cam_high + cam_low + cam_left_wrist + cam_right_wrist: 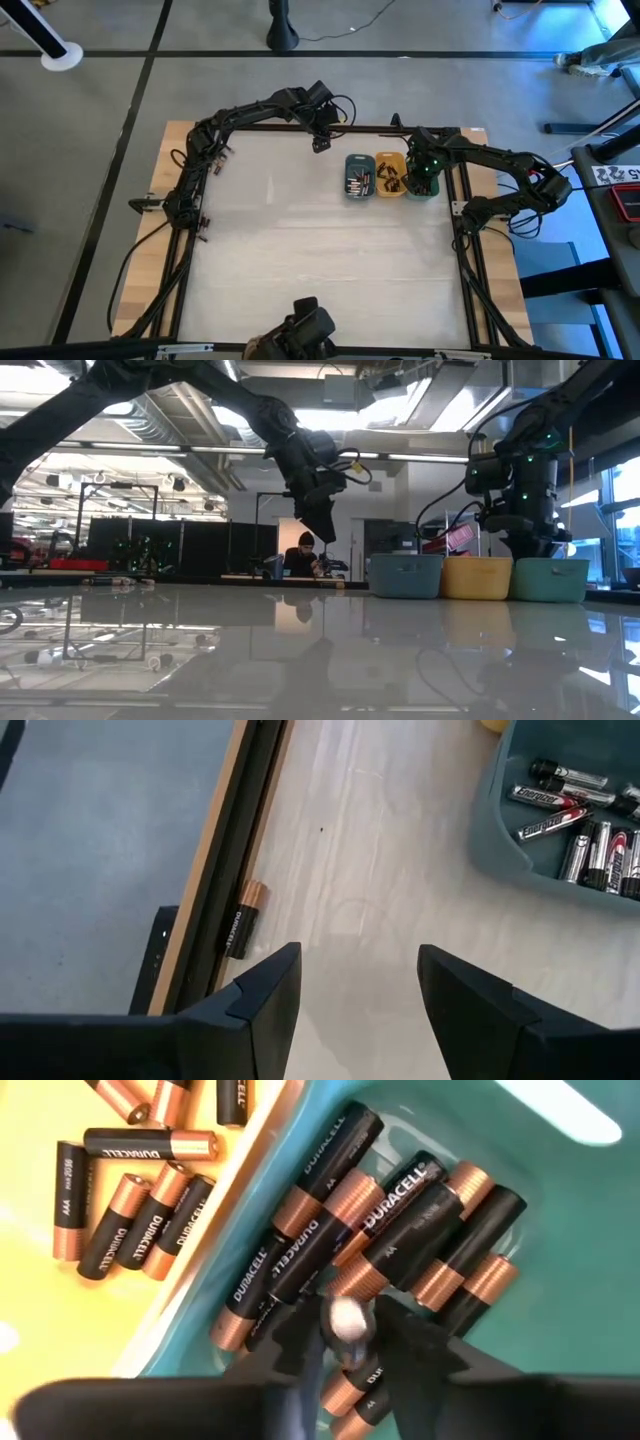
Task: Sort batteries
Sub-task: Put the black battery into the green bin
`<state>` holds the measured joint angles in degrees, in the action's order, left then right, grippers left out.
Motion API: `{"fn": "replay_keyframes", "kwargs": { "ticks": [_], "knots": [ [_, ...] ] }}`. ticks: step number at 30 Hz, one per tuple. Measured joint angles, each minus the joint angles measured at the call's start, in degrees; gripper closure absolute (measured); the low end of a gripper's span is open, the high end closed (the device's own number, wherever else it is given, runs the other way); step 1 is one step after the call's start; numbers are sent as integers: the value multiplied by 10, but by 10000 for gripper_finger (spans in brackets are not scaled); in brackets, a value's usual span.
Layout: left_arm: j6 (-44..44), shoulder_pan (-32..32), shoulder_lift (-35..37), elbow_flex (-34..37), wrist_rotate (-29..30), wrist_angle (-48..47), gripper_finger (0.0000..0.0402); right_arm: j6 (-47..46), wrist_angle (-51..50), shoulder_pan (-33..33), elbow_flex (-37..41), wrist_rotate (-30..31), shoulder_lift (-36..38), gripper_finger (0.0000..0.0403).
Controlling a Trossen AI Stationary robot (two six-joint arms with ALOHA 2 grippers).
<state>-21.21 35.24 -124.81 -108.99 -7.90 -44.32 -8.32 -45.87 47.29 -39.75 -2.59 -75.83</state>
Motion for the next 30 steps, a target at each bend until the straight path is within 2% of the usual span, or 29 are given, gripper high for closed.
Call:
{"fn": "replay_keyframes", "kwargs": {
  "ticks": [7, 10, 13, 17, 20, 25, 30],
  "knots": [
    [-4, 0, 0, 0, 2, 0, 210, -7, -4, 0, 0, 0, 2, 218],
    [-20, 1, 0, 0, 32, 0, 210, -20, -7, 0, 0, 7, 12, 199],
    [-40, 5, 0, 0, 55, 2, 210, -22, -4, 0, 0, 18, 34, 192],
    [-55, 18, -2, 0, 56, 24, 210, -23, 2, 0, -4, 60, 76, 194],
    [-101, 27, -17, -1, 55, 45, 210, -22, 6, 0, -21, 79, 113, 196],
    [-164, 36, -56, 0, 42, 70, 210, -18, 24, 0, -53, 67, 179, 196],
    [-172, 41, -72, -1, 29, 82, 210, -10, 37, -1, -62, 60, 236, 196]
  ]
}}
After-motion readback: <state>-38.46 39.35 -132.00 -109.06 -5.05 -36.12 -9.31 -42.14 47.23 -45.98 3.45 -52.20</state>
